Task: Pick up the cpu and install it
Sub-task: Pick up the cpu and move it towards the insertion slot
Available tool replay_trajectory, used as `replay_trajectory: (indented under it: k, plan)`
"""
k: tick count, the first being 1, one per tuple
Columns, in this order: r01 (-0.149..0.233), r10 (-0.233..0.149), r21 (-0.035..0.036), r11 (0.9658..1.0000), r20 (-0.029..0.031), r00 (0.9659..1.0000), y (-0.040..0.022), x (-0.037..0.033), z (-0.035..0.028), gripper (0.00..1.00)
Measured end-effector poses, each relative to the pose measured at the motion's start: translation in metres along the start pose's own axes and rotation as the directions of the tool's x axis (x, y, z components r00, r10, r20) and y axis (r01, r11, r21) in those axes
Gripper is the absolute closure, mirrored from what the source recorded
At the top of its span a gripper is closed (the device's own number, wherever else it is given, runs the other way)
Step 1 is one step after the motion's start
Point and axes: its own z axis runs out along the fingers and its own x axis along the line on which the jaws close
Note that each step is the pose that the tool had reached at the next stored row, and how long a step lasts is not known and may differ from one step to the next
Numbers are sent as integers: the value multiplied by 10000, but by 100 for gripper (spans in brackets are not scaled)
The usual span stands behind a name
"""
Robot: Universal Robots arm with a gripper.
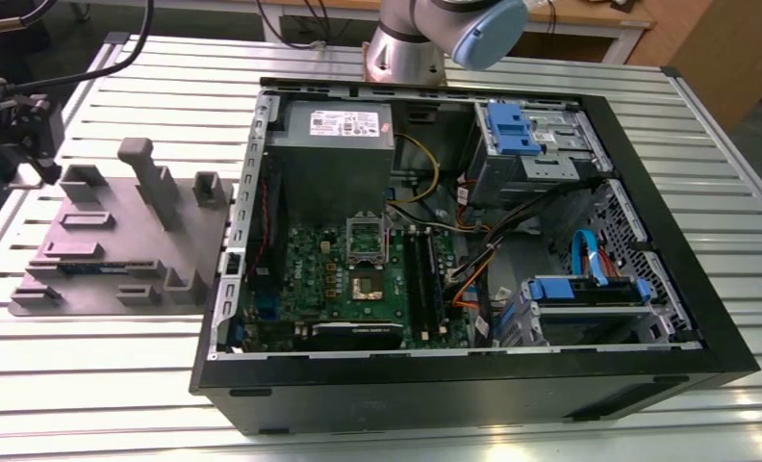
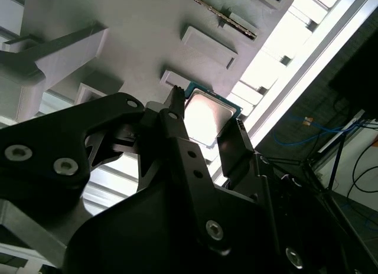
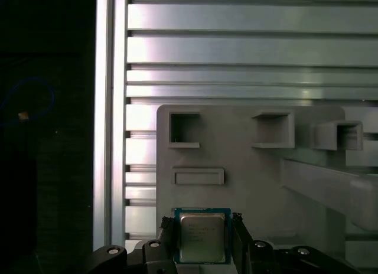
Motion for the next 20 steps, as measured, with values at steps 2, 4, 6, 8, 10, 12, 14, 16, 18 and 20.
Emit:
replay_trajectory:
  k: [2, 4, 6, 8, 10, 12, 14, 16, 18, 20]
  plan:
    - [0, 0, -1, 10000, 2, 10000, 0, 0, -15, 53]
    - [0, 0, -2, 10000, 4, 10000, 1, 0, -25, 53]
    - [0, 0, -4, 10000, 7, 10000, 1, -1, -25, 53]
    - [0, 0, -1, 10000, 3, 10000, 1, 0, -29, 53]
    - [0, 0, -2, 10000, 3, 10000, 1, 0, -35, 53]
    - [0, 0, 2, 10000, 3, 10000, 1, 0, -36, 53]
    - [0, 0, 2, 10000, 3, 10000, 1, 0, -37, 53]
    - [0, 0, 2, 10000, 2, 10000, 1, 0, -40, 53]
    - [0, 0, 4, 10000, 0, 10000, 1, 0, -50, 53]
    - [0, 0, 2, 10000, 4, 10000, 1, 0, -54, 53]
